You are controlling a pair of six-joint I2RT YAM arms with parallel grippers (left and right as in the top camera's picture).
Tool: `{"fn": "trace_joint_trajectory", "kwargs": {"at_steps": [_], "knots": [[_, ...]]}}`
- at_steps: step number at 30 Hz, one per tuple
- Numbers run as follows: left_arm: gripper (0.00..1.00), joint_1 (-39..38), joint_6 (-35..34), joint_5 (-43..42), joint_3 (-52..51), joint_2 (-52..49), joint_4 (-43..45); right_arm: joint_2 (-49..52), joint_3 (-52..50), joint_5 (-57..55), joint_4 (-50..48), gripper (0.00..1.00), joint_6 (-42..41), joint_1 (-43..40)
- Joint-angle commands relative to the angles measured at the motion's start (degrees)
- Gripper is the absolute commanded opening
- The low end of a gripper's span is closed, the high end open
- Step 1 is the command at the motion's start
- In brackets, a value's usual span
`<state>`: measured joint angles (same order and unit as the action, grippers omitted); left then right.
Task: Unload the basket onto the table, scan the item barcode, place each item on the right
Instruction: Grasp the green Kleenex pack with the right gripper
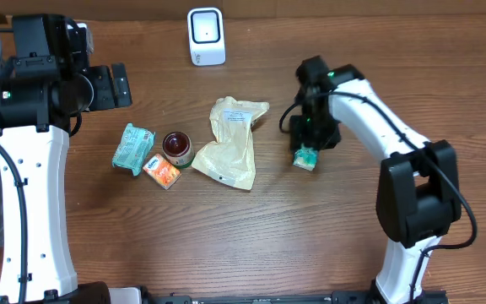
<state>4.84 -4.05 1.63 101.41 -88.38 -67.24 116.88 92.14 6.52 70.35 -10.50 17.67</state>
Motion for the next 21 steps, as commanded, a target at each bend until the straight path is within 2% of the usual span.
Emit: {"fn": "trace_joint_trajectory", "kwargs": {"at_steps": [1, 2, 6, 12, 17, 21], "knots": [[1.00, -0.33, 1.09, 0.28, 1.11, 0.74, 0.17, 0.24, 2.54, -8.72, 4.76, 0.38, -16.13, -5.31], [1.00, -0.33, 1.09, 0.28, 1.14, 0.74, 0.17, 0.26, 1.66, -9.01, 6.19, 0.35, -19.69, -7.06], [1.00, -0.33, 1.09, 0.28, 1.14, 0.74, 0.17, 0.26, -4.04, -9.01, 2.23, 0.36, -19.45, -8.15], [0.99, -0.33, 1.09, 0.28, 1.14, 0.74, 0.17, 0.28, -10.16, -4.74, -9.86, 0.35, -8.41, -5.70], [1.00, -0.33, 1.11, 0.28, 1.11, 0.74, 0.17, 0.26, -10.38, 0.26, -16.00, 0.35, 1.29, -4.98], [0.99, -0.33, 1.09, 0.28, 1.11, 0.74, 0.17, 0.26, -9.81, 5.22, -18.45, 0.36, 4.61, -5.49]]}}
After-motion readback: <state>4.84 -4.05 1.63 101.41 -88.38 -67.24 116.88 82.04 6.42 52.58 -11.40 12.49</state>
